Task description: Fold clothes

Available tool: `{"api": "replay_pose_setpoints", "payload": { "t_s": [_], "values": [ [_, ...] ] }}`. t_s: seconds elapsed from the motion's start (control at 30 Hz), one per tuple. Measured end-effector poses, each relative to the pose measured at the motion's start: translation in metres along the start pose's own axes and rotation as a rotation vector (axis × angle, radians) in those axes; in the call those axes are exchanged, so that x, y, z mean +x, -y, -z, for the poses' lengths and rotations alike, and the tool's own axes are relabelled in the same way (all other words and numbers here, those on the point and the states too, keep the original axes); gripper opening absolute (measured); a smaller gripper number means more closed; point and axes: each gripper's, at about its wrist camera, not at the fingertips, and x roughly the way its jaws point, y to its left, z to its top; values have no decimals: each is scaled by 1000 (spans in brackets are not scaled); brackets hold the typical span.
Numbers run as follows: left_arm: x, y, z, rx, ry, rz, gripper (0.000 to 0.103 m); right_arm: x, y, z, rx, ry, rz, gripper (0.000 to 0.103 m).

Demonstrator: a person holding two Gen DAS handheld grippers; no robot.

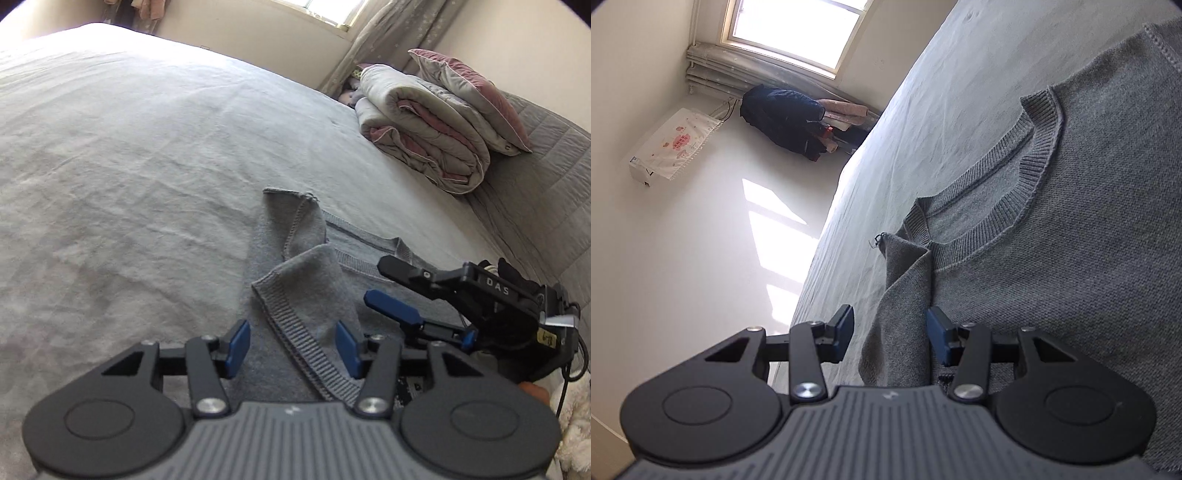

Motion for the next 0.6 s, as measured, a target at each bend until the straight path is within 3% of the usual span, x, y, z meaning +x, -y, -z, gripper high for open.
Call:
{"api": "replay_pose_setpoints", "payload": {
  "t_s": [0.17,0.23,0.27,0.3,0.43,0.6],
  "values": [
    [19,-7,0,-47,60,-52,50,2,1,-2,2,4,8,49],
    [24,-5,1,-39,86,-66,37,0,4,-2,4,5,10,48],
    [26,-3,1,-34,95,-75,19,1,4,-2,4,5,11,48],
    [26,-2,0,-25,97,-87,9,1,4,-2,4,5,13,48],
    [10,2,-8,35,132,-118,8,2,4,-1,2,6,14,48],
    [-18,-10,-36,115,178,-229,3,1,5,-1,0,8,16,48]
  ]
}}
